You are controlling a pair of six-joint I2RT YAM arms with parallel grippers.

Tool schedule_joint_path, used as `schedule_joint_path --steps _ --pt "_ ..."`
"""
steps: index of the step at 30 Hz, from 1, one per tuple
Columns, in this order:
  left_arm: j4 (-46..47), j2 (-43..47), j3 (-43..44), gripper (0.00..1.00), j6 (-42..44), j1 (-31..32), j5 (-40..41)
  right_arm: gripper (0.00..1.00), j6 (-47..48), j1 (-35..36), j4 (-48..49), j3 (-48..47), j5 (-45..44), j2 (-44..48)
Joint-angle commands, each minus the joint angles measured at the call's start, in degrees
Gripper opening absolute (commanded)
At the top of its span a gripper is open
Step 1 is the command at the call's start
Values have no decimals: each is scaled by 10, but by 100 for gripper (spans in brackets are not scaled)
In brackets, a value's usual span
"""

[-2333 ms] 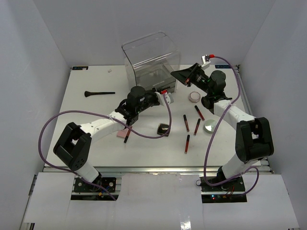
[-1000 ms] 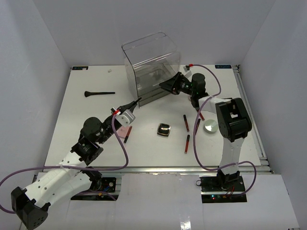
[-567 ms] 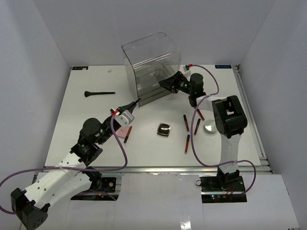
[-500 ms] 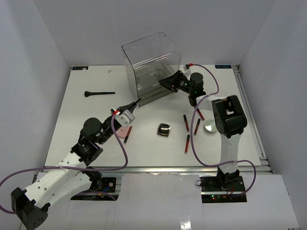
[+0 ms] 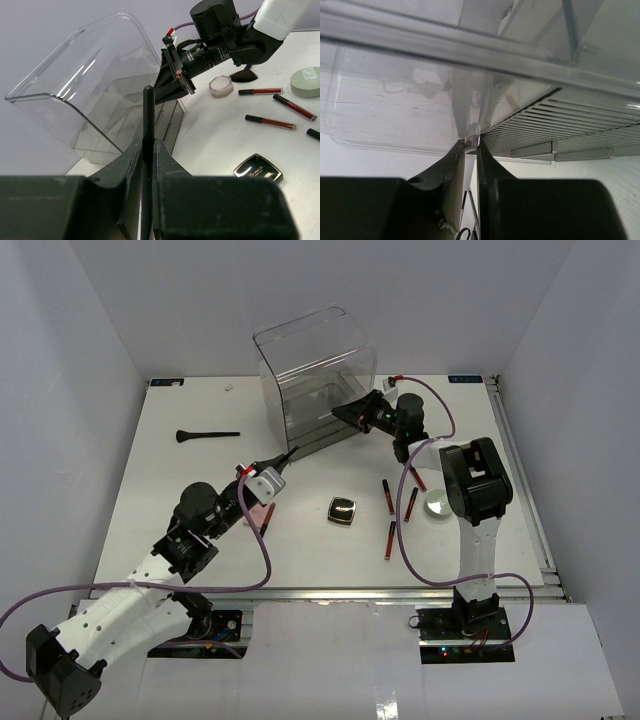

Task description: Organize the makeup

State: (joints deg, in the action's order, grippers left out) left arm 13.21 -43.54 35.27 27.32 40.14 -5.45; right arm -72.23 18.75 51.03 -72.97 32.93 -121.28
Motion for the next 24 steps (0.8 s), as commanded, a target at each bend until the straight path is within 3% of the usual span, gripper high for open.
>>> schedule_joint_path --steps 1,11,24 --pt "1 -7 12 0 -12 2 -21 8 -14 -5 80 -4 -25 5" --pt "28 -94 34 0 -14 6 -54 8 -49 -20 124 60 -15 80" --pt "86 -215 75 0 57 20 -56 8 -76 -33 131 104 -10 170"
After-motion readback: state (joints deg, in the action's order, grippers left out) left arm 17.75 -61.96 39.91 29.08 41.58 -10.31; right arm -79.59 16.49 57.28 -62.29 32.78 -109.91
